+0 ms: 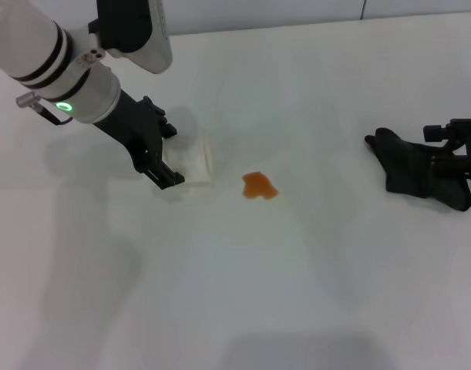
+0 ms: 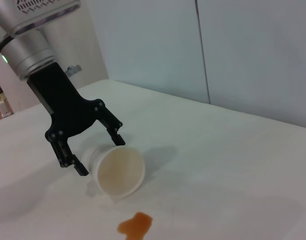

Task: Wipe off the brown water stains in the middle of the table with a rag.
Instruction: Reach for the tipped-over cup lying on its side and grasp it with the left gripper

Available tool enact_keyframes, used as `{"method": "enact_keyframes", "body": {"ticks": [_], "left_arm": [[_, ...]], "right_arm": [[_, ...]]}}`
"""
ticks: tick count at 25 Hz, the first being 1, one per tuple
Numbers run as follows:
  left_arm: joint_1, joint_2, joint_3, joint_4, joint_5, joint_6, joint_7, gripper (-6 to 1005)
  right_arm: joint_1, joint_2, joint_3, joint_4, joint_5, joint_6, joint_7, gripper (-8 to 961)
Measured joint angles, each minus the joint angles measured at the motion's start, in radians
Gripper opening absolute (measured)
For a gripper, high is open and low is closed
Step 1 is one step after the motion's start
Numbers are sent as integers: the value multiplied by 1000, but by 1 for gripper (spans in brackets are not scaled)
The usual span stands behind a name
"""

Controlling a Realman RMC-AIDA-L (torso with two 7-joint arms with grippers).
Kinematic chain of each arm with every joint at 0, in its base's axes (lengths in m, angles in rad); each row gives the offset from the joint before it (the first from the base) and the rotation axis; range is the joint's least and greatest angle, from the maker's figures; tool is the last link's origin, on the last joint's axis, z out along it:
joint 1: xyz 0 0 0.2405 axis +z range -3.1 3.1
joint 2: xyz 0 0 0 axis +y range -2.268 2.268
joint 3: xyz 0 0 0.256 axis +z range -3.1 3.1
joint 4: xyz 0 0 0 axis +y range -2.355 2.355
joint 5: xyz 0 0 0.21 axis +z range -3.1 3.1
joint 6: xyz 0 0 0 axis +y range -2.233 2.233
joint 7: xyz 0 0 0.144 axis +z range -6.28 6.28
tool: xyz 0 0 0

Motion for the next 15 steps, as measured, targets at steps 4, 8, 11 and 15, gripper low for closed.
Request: {"method": "enact_keyframes", "body": {"ticks": [4, 8, 11, 15], "left_arm": [[5, 0, 0, 19, 1, -11, -1, 867], [9, 0, 0, 41, 12, -34, -11, 867], [13, 0, 0, 51, 24, -46, -20, 867], [16, 0, 0, 58, 31, -58, -29, 866]], "right_arm": [[0, 1, 0, 0, 0, -2, 0, 652], [-1, 1, 0, 0, 0, -2, 0, 652], [-1, 1, 0, 0, 0, -4, 0, 652], [-4, 1, 0, 0, 0, -5, 0, 652]]}}
